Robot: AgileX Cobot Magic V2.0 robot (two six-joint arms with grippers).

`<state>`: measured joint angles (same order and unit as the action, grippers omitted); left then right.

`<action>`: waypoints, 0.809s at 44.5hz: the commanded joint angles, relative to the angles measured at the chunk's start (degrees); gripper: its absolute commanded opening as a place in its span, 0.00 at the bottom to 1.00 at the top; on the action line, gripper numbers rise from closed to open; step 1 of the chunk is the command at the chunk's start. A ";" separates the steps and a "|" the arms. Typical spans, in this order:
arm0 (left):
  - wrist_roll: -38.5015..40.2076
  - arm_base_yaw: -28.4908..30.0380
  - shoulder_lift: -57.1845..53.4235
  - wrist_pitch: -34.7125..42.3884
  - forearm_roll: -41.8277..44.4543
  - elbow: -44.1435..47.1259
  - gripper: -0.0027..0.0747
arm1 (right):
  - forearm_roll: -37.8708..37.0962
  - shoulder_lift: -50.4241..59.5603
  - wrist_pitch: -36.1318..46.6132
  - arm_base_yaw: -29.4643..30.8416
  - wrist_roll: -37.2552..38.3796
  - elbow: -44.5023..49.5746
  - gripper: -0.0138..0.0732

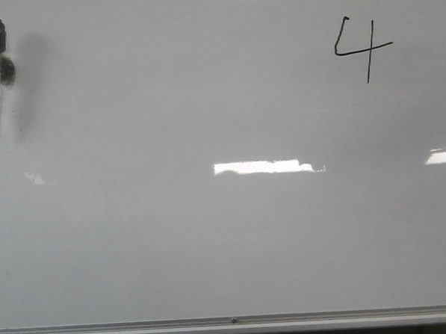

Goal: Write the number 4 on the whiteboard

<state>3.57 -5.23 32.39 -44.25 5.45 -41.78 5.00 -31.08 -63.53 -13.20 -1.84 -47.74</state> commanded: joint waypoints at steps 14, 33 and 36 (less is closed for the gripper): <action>-1.49 0.06 -5.43 -6.48 -0.70 -1.95 0.43 | -5.52 0.69 3.15 0.37 3.44 -1.79 0.59; -1.49 0.06 -5.43 -1.53 -3.77 -1.38 0.01 | -5.52 0.69 4.97 0.37 3.44 -1.79 0.02; -1.49 0.06 -5.43 -1.43 -3.90 -1.34 0.01 | -5.52 0.69 5.42 0.37 3.44 -1.79 0.02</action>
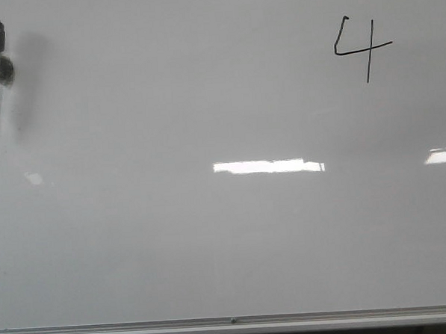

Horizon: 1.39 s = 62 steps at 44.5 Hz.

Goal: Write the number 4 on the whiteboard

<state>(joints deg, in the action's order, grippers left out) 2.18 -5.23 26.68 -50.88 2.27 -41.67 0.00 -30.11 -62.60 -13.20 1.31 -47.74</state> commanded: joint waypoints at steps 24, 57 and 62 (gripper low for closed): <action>-0.10 -0.08 -1.90 6.19 -0.88 -0.55 0.01 | -0.46 -0.28 4.44 0.37 0.29 -1.79 0.02; -0.74 3.32 -26.04 47.82 2.24 35.92 0.01 | -0.46 -0.28 4.41 0.37 0.29 -1.79 0.02; -0.74 3.45 -28.05 51.46 2.13 39.18 0.01 | -0.46 -0.28 4.41 0.37 0.29 -1.79 0.02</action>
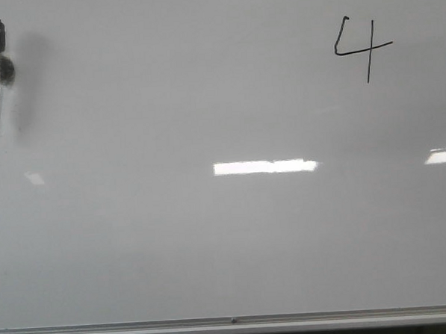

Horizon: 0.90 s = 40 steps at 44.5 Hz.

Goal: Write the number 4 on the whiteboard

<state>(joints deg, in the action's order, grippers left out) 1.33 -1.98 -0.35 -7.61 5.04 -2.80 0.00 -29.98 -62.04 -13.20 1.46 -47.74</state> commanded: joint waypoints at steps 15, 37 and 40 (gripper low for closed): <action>-0.45 0.34 -0.89 11.39 -3.10 3.48 0.01 | -0.46 -0.47 3.65 0.37 0.14 -1.79 0.02; -0.47 0.34 -0.89 11.20 -3.10 3.48 0.01 | -0.46 -0.47 3.59 0.37 0.14 -1.79 0.02; -0.47 0.34 -0.89 11.20 -3.10 3.48 0.01 | -0.46 -0.47 3.59 0.37 0.14 -1.79 0.02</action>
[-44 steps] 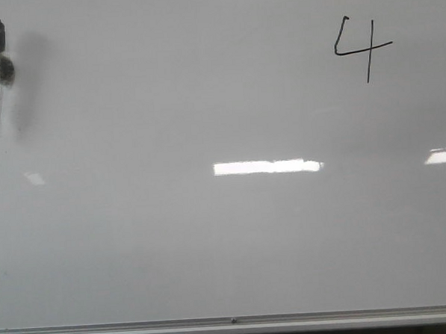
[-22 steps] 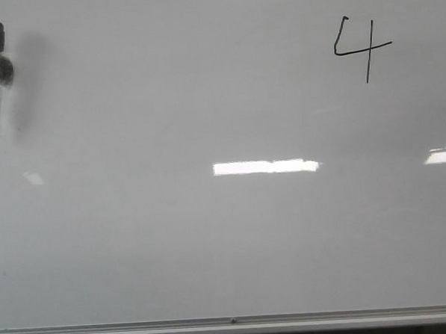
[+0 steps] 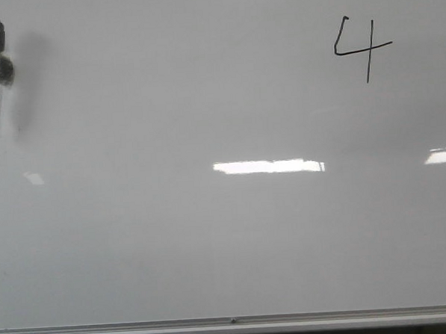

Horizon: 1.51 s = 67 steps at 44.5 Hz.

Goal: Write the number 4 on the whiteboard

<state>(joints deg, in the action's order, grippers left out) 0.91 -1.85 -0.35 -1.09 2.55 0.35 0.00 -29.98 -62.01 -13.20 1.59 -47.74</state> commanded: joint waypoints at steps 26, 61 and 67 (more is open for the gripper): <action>-0.05 0.21 -0.89 4.68 -0.61 0.34 0.01 | -0.54 1.87 4.24 0.88 0.01 -0.93 0.02; -0.05 0.21 -0.89 4.63 -0.61 0.34 0.01 | -0.85 31.69 57.38 13.59 0.01 46.51 0.02; -0.05 0.21 -0.81 4.63 -0.61 0.34 0.01 | -0.85 31.68 61.05 13.73 0.01 48.42 0.02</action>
<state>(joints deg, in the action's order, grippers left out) 0.77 -1.81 -0.35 -1.09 2.55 0.35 0.00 0.49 -8.37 0.20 1.59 1.26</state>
